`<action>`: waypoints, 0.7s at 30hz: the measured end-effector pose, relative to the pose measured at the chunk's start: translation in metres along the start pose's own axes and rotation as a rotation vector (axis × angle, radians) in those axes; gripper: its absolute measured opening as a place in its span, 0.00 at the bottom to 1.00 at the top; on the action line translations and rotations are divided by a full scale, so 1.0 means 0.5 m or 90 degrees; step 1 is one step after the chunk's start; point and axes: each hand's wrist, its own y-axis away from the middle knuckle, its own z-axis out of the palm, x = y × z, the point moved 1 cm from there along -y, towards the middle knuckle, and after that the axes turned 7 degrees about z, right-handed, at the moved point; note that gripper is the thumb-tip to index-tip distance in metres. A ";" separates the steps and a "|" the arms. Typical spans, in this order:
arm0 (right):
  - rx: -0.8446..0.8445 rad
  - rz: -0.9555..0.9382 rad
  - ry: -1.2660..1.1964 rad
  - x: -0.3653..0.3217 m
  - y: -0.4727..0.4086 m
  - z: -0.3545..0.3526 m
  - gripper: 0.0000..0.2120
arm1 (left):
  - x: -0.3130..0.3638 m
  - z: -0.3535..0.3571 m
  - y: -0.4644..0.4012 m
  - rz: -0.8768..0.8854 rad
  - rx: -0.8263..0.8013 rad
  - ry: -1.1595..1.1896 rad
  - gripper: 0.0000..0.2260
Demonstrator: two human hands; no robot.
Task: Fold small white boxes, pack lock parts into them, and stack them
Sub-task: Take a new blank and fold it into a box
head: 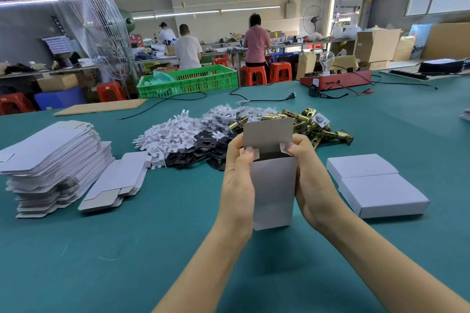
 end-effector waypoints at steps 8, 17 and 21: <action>-0.007 -0.099 -0.028 -0.006 0.002 -0.003 0.19 | -0.010 0.000 0.002 -0.037 -0.010 0.036 0.13; -0.050 -0.097 -0.085 -0.011 0.008 0.000 0.19 | -0.010 -0.012 -0.005 -0.021 0.007 0.080 0.12; -0.058 -0.078 -0.105 -0.008 0.007 -0.002 0.19 | -0.008 -0.016 -0.001 -0.017 -0.021 0.128 0.10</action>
